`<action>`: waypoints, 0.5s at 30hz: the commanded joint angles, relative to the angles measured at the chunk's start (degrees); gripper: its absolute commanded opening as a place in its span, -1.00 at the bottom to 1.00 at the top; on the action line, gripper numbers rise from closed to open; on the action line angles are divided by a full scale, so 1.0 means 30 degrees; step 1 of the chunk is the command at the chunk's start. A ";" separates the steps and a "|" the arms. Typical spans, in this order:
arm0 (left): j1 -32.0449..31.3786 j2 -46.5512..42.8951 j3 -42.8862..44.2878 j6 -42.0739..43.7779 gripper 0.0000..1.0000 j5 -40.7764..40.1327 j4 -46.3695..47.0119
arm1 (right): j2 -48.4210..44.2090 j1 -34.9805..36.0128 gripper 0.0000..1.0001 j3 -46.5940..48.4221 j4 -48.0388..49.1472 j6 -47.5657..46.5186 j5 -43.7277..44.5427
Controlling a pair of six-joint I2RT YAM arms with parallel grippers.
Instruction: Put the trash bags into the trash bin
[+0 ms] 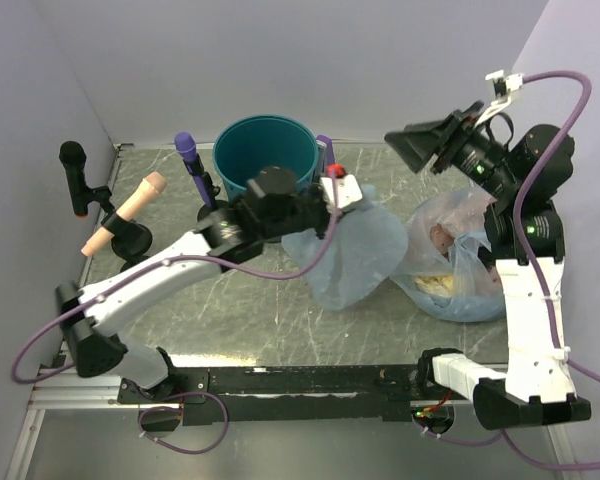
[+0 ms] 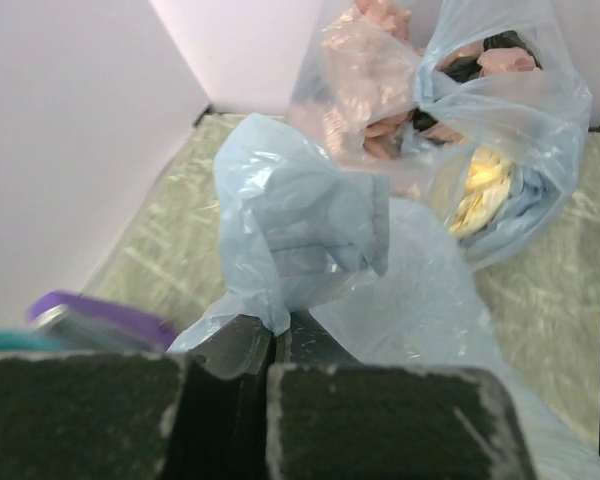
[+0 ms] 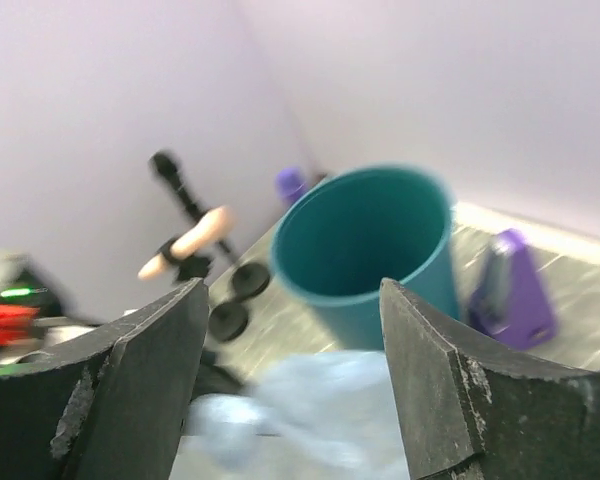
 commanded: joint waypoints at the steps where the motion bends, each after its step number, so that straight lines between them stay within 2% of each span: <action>1: 0.0539 -0.2911 0.1335 0.1207 -0.99 0.1601 -0.2738 | 0.2687 0.0130 0.53 0.1327 0.0320 -0.0959 0.3021; 7: 0.0716 -0.5841 0.1804 0.3610 -0.99 -0.0034 -0.5494 | 0.6205 0.2559 0.56 0.3259 -0.1146 -0.2980 0.4725; 10: 0.0715 -0.6459 0.3205 0.3817 -0.99 -0.0564 -0.6754 | 0.7905 0.3848 0.56 0.4371 -0.1498 -0.3390 0.5367; 15: 0.0716 -0.6460 0.5816 0.6184 -0.99 -0.4071 -0.7140 | 1.0746 0.5286 0.57 0.6160 -0.2494 -0.3596 0.6072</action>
